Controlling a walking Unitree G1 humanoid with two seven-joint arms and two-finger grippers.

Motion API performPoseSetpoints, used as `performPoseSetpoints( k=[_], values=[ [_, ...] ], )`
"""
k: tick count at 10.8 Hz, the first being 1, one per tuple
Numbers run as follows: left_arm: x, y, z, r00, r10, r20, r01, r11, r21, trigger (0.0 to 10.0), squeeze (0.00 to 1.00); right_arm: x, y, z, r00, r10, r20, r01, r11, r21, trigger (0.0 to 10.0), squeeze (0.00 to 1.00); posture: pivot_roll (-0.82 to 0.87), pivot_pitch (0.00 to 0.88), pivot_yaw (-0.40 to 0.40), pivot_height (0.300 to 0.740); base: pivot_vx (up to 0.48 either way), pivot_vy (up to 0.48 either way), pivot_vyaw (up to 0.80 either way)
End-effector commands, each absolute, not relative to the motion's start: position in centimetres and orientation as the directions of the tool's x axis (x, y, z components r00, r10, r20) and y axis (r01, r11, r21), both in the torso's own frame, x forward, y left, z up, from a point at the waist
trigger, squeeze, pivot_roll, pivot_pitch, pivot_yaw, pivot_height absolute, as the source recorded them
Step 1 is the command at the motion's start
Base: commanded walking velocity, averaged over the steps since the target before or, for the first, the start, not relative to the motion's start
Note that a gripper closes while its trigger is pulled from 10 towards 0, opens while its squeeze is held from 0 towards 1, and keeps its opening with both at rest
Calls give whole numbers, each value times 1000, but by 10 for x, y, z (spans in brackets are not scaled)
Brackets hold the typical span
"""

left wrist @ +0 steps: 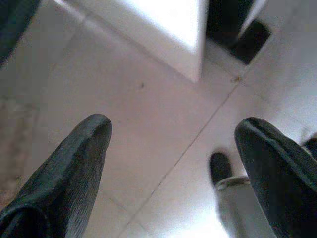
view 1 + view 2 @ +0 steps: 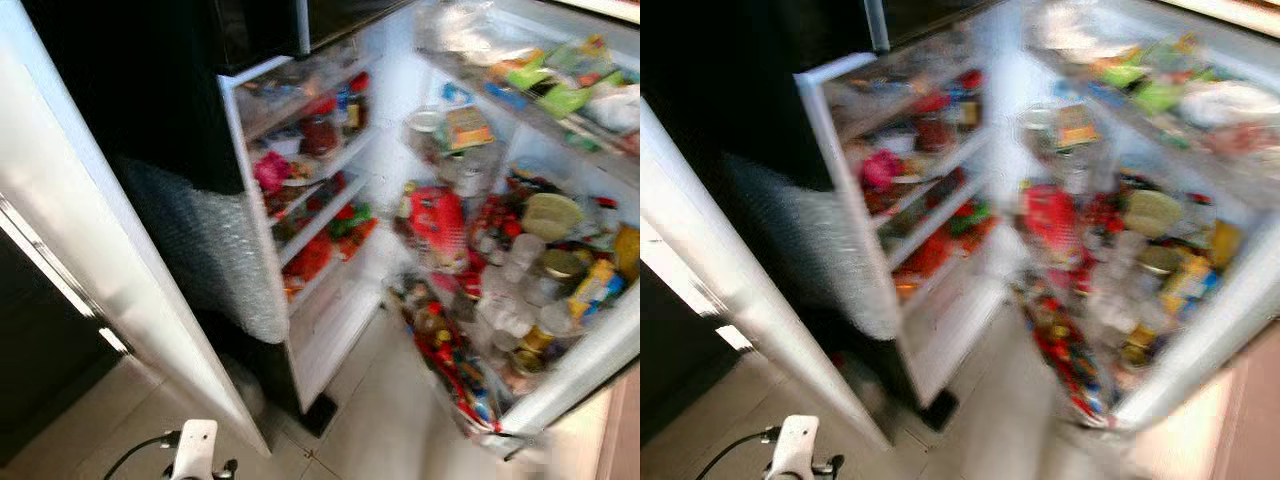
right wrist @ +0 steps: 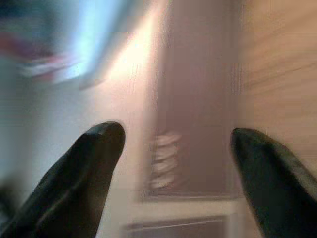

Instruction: Restocking fridge

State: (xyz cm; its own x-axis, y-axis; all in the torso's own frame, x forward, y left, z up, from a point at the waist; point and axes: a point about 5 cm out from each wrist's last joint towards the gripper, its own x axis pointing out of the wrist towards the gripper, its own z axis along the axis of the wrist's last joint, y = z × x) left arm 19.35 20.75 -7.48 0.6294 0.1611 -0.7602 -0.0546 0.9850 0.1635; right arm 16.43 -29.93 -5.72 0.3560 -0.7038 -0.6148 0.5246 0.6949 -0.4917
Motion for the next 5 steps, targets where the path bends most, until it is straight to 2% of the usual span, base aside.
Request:
performPoseSetpoints(
  k=[1,3,5],
  values=[
    [190,206,-77,610,158,-777,-30,984,177,10000,0,163,-294,-61,348,-689,-636,533,704,-470,10000,0,-66,0,42,740,0,0,0],
    [192,206,-76,616,160,-772,-33,984,178,10000,0,152,-309,-58,318,-724,-612,553,666,-501,10000,0,-66,0,41,740,0,0,0],
    [192,206,-76,617,161,-770,-31,983,181,10000,0,154,-321,-51,331,-749,-575,582,641,-500,10000,0,-68,0,45,740,0,0,0]
  ],
)
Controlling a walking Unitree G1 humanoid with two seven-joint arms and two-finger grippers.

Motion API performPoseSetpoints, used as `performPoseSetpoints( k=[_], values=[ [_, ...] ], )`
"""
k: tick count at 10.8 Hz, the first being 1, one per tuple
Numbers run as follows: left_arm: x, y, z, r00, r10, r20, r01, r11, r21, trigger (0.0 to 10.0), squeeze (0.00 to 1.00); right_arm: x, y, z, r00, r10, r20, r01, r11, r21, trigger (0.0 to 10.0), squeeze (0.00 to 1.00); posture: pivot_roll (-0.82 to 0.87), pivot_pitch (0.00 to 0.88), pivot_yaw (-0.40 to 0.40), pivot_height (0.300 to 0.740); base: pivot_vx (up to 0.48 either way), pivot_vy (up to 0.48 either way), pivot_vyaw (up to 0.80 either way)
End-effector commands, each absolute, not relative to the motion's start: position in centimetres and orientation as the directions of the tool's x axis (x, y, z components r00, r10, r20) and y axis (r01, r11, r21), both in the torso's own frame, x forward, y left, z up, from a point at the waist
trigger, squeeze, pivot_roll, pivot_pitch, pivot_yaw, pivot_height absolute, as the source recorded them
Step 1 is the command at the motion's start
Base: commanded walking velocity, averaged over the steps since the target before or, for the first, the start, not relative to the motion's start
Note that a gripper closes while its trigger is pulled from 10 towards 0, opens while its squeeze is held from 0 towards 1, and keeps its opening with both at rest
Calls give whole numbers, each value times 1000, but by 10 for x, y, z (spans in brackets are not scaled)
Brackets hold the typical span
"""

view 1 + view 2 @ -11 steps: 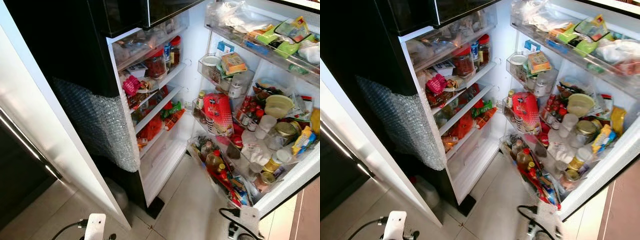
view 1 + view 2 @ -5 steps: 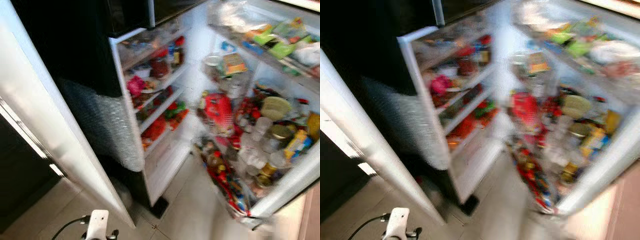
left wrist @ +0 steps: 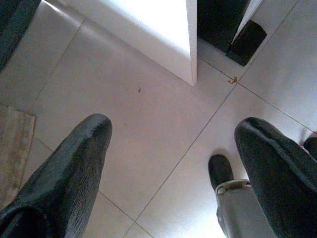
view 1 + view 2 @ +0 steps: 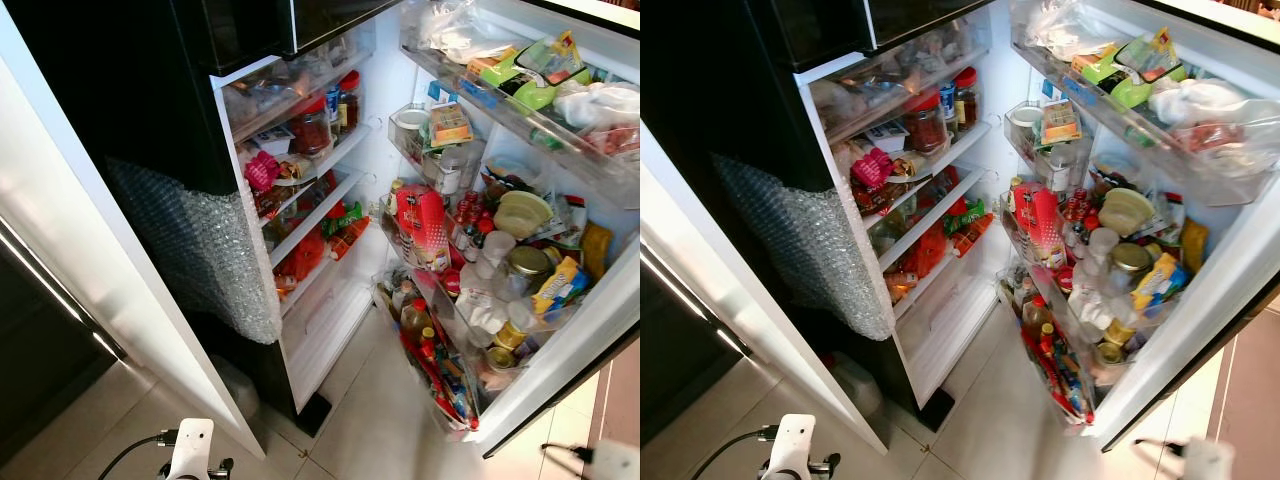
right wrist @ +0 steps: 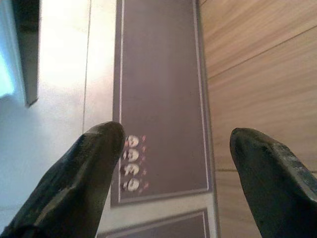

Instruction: Restocking fridge

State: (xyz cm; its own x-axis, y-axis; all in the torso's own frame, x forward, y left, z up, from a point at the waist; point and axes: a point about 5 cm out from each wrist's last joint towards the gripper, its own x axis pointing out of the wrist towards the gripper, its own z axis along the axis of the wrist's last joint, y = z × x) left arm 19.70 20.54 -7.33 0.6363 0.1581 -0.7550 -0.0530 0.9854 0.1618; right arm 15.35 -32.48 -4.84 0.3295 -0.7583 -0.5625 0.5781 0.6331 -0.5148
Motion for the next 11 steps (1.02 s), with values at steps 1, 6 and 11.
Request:
performPoseSetpoints(
  k=[1,6,11],
  values=[
    [192,207,-76,618,162,-769,-30,983,183,10000,0,157,-326,-45,343,-766,-544,587,626,-513,10000,0,-68,0,46,740,0,0,0],
    [195,208,-74,629,164,-760,-25,981,191,10000,0,190,-368,11,351,-906,-236,801,421,-425,10000,0,-63,0,51,740,0,0,0],
    [197,207,-73,632,160,-758,-19,981,191,10000,0,211,-367,30,388,-906,-168,858,421,-295,10000,0,-58,0,49,740,0,0,0]
  ],
)
